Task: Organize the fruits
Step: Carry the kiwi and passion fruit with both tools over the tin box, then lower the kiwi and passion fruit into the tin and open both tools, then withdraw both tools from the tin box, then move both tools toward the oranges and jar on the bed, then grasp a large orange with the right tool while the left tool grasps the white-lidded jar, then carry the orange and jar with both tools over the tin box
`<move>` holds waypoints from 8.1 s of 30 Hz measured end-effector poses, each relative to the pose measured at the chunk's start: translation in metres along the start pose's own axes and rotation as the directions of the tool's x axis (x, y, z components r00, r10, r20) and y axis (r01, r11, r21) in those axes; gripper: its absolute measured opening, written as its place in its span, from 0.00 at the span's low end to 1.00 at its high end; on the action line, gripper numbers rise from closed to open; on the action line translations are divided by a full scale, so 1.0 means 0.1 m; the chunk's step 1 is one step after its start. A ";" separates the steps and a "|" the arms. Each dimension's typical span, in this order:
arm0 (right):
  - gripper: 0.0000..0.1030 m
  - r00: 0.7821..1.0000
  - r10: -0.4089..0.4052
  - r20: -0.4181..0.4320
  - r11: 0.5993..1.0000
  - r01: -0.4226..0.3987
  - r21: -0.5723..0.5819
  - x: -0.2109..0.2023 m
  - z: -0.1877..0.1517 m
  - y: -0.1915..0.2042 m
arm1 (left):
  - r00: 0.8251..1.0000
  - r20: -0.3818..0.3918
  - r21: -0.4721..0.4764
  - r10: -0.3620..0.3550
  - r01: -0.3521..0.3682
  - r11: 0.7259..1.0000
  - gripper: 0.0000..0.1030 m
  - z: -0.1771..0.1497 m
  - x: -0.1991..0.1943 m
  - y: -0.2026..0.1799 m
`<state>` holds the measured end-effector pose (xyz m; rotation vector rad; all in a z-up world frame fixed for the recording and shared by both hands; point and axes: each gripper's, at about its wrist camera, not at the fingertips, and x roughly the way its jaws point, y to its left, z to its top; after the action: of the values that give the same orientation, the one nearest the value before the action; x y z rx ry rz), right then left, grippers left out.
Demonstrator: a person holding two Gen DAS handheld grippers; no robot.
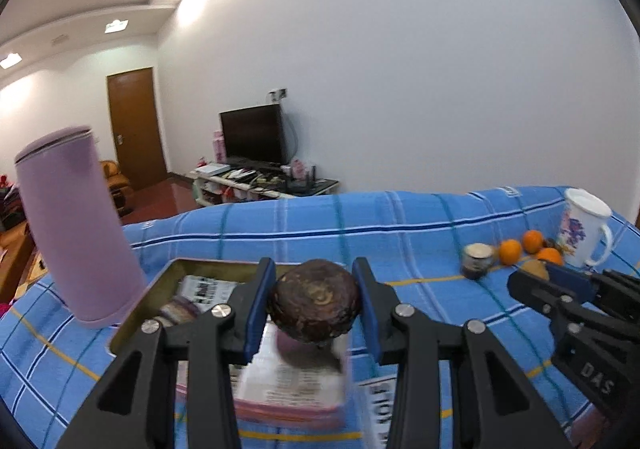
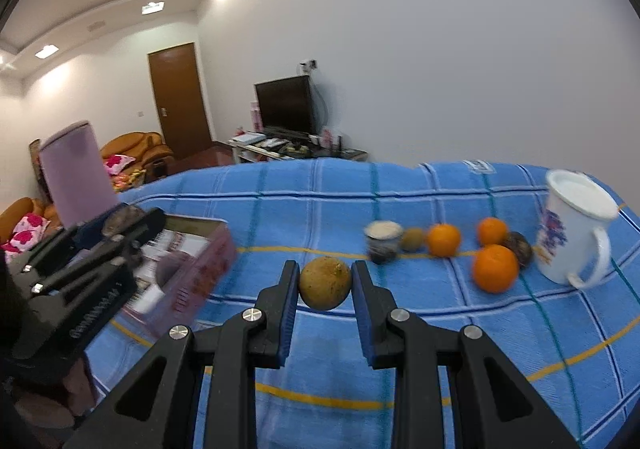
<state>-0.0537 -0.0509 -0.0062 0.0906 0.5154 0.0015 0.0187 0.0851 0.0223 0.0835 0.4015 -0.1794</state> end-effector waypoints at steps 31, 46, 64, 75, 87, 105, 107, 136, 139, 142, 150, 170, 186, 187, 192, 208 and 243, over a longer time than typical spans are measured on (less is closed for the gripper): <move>0.28 0.988 0.153 -0.022 0.988 -0.154 -0.033 0.76 0.10 1.36 | 0.965 -0.129 -0.054 0.229 -0.237 0.970 0.40 -0.12 0.43 1.02; 0.28 0.970 0.216 -0.110 0.976 -0.217 0.005 1.05 0.02 1.33 | 0.943 -0.221 -0.015 0.250 -0.259 0.966 0.40 -0.26 0.63 1.00; 0.50 0.943 0.332 -0.009 0.937 -0.328 0.117 0.88 0.03 1.12 | 0.941 -0.240 -0.028 0.236 -0.250 0.968 0.41 -0.27 0.64 1.01; 0.73 0.981 0.045 0.188 0.994 -0.063 0.091 0.53 0.09 0.96 | 0.967 -0.107 -0.070 0.232 -0.240 0.968 0.98 -0.19 0.43 0.91; 0.76 0.961 -0.092 0.260 0.996 0.088 0.028 0.41 0.03 0.98 | 0.974 -0.096 -0.135 0.206 -0.218 0.967 1.00 -0.18 0.37 0.88; 0.77 0.971 -0.121 0.207 0.992 0.122 0.010 0.42 0.03 0.88 | 0.971 -0.026 -0.104 0.238 -0.240 0.965 1.00 -0.20 0.27 0.77; 0.77 0.969 -0.137 0.206 0.990 0.140 -0.001 0.41 0.03 0.87 | 0.971 -0.024 -0.105 0.237 -0.238 0.965 1.00 -0.20 0.25 0.76; 0.77 0.974 -0.173 0.145 0.981 0.184 -0.065 0.06 -0.06 0.21 | 0.976 -0.040 -0.078 0.212 -0.215 0.974 1.00 -0.29 0.03 0.28; 0.77 0.975 -0.181 0.128 0.981 0.189 -0.052 0.04 -0.07 0.11 | 0.979 -0.034 -0.037 0.202 -0.204 0.978 1.00 -0.29 0.00 0.13; 0.77 0.975 -0.191 0.112 0.980 0.196 -0.035 0.01 -0.07 -0.03 | 0.980 -0.036 0.002 0.194 -0.194 0.981 1.00 -0.29 -0.01 -0.02; 0.77 0.973 -0.228 0.031 0.973 0.226 0.037 -0.03 -0.10 -0.52 | 0.990 -0.072 0.055 0.124 -0.120 0.991 1.00 -0.28 0.00 -0.44; 0.77 0.964 -0.061 -0.258 0.946 0.138 0.293 0.37 -0.02 -1.80 | 0.968 -0.247 0.058 -0.034 0.050 0.997 0.99 -0.16 0.36 -1.42; 0.48 0.943 -0.067 -0.326 0.967 0.142 0.212 0.79 0.00 -1.73 | 0.946 -0.317 -0.004 -0.072 0.075 0.997 0.98 -0.01 0.90 -1.40; 0.48 0.948 -0.053 -0.314 0.964 0.131 0.230 0.73 -0.03 -1.75 | 0.944 -0.320 -0.006 -0.079 0.081 0.997 0.98 0.00 0.93 -1.42; 0.48 0.970 -0.037 -0.238 0.958 0.102 0.268 0.36 -0.04 -1.78 | 0.929 -0.345 -0.011 -0.134 0.139 0.990 0.84 0.04 1.11 -1.58; 0.48 0.985 -0.059 -0.159 0.949 0.105 0.298 0.09 0.01 -1.92 | 0.865 -0.459 -0.041 -0.203 0.208 0.977 0.39 0.11 1.74 -1.99; 0.48 0.980 -0.174 0.099 0.985 0.174 0.014 -0.24 -0.06 -1.13 | 0.987 -0.151 0.045 -0.062 0.069 0.997 0.37 -0.19 0.27 -1.19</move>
<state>-0.0798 -0.1632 -0.0093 0.0506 0.4220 -0.1748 0.0135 -0.0341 -0.0113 0.1339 0.5503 -0.2492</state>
